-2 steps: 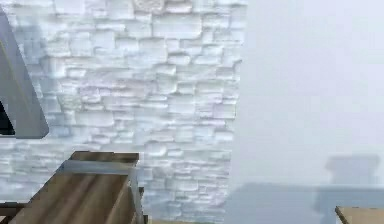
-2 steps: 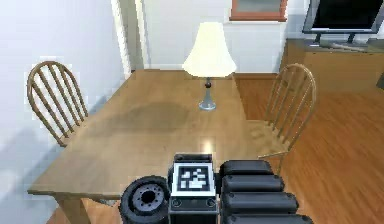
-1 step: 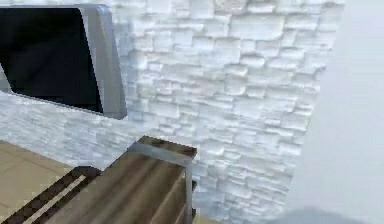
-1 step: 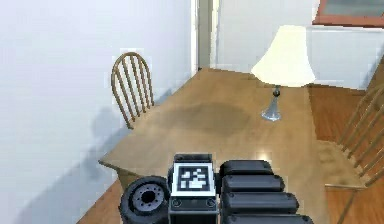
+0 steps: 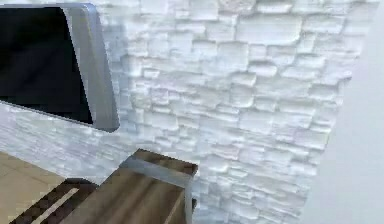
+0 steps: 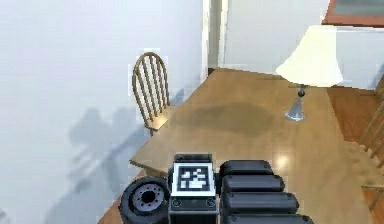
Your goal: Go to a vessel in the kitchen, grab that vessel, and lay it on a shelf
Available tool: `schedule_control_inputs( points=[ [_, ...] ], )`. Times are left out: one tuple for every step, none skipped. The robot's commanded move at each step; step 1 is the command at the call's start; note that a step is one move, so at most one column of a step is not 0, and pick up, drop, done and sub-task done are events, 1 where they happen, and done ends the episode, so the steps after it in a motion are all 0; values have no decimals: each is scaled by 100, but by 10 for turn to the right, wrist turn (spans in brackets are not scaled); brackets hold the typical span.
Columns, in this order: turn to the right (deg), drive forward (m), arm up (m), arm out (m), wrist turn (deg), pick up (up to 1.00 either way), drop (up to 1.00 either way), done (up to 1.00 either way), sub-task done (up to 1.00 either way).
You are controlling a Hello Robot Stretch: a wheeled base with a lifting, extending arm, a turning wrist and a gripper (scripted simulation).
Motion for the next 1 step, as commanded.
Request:
schedule_control_inputs(
  points=[
    [-450,0,0,0,0,0,0,0,0]
  ],
)
